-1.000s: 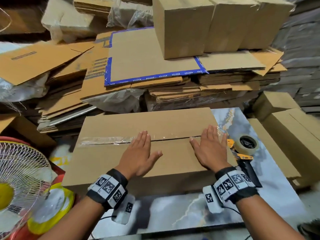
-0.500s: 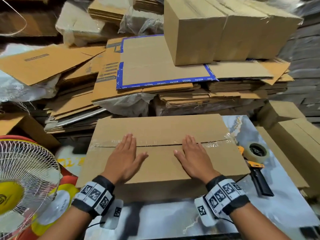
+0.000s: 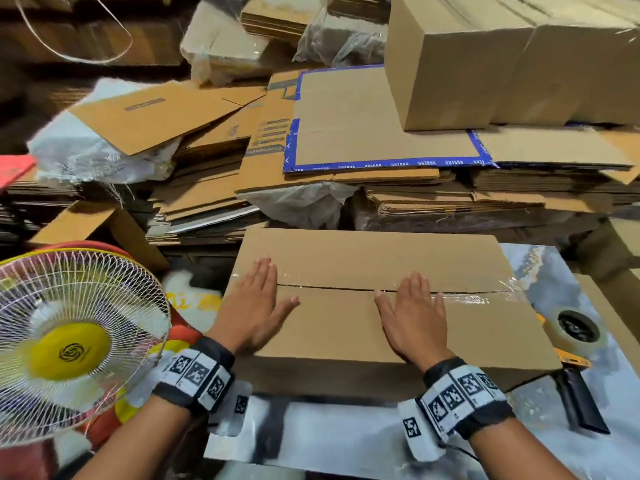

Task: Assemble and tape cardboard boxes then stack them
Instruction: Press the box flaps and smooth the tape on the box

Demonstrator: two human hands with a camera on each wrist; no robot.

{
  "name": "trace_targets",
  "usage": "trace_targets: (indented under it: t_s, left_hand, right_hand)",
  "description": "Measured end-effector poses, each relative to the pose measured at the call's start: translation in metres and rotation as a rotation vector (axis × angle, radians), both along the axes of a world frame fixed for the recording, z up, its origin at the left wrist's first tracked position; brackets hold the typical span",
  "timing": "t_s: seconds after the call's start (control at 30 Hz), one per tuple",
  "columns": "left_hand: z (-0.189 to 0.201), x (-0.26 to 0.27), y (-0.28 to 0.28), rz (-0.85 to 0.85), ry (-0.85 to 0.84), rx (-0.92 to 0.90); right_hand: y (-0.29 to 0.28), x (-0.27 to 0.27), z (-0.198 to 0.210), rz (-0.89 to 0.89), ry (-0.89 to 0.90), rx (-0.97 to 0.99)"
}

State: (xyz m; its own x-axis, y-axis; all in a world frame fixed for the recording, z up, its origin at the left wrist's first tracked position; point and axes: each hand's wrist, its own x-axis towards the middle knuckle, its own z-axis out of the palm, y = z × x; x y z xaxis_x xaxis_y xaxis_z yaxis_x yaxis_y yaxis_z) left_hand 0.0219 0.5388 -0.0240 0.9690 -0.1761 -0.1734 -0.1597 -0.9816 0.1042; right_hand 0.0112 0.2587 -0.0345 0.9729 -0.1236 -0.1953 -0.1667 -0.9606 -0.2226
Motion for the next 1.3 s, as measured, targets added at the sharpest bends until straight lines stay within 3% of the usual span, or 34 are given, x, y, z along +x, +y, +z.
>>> trace_targets:
  t_s: [0.13, 0.3, 0.5, 0.9, 1.17, 1.3]
  left_hand:
    - [0.0, 0.0, -0.002, 0.131, -0.02, 0.052]
    - [-0.004, 0.0, 0.005, -0.011, 0.005, 0.026]
    - [-0.001, 0.002, 0.015, 0.147, -0.033, 0.091]
    - [-0.007, -0.001, -0.03, -0.304, 0.07, 0.048]
    - [-0.005, -0.002, -0.046, -0.094, 0.063, 0.045]
    - [-0.003, -0.007, -0.013, 0.066, 0.007, 0.038]
  right_hand:
    - [0.002, 0.002, -0.001, -0.008, -0.022, 0.002]
    - [0.002, -0.001, 0.0, -0.009, -0.032, 0.008]
    - [0.004, -0.001, 0.001, -0.004, -0.037, -0.005]
    - [0.008, 0.0, 0.005, -0.009, -0.028, -0.014]
    - [0.002, 0.0, 0.001, -0.01, -0.057, 0.027]
    - [-0.003, -0.003, -0.002, 0.001, -0.071, 0.026]
